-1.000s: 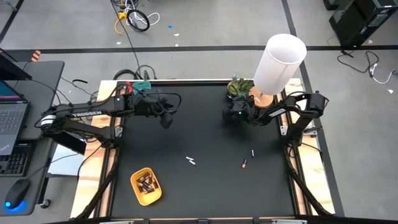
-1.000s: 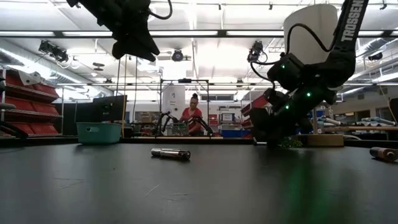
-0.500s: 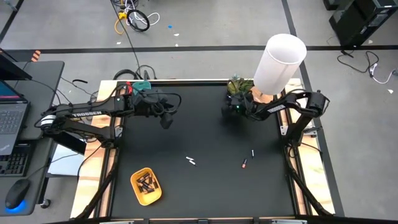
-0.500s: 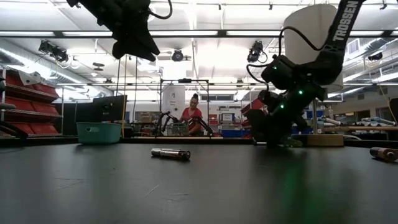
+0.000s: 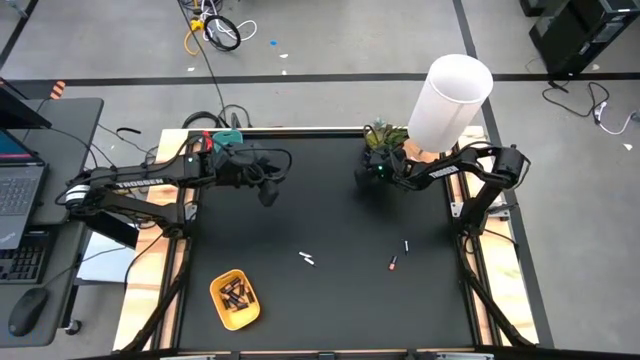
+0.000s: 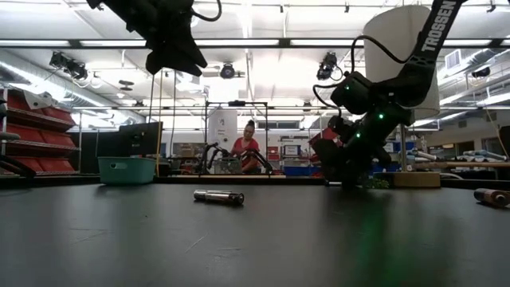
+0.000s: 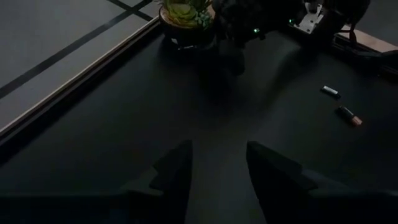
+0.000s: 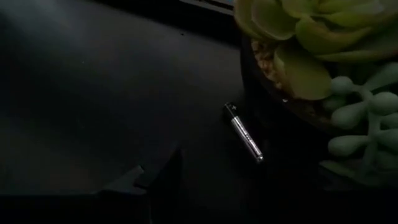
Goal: Sort batteries
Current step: Put the silver battery into the blue bin
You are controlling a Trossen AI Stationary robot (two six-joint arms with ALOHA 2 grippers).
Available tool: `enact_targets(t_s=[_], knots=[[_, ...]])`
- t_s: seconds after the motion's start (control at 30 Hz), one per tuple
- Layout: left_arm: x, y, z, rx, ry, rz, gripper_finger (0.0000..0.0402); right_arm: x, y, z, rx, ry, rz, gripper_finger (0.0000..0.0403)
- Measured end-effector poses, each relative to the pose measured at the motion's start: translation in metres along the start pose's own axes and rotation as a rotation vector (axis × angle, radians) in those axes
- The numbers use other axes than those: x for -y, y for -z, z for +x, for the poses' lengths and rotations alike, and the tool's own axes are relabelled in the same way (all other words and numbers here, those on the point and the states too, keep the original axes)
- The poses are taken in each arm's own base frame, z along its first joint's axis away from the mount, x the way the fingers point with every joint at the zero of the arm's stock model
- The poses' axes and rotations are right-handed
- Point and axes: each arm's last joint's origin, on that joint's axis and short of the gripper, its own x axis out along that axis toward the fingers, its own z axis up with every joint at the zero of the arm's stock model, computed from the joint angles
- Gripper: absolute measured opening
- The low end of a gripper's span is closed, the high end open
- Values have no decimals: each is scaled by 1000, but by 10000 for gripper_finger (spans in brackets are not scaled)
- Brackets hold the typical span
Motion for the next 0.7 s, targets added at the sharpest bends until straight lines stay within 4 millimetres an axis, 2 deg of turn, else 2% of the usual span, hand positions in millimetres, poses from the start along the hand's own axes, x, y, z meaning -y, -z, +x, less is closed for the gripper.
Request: enact_targets(t_s=[0.4,0.7], knots=[[0,0,0,-2,-1,-1,167,12,-3,6,-32,19,18,202],[0,0,0,-4,-1,-2,167,18,-4,9,-70,-42,18,201]])
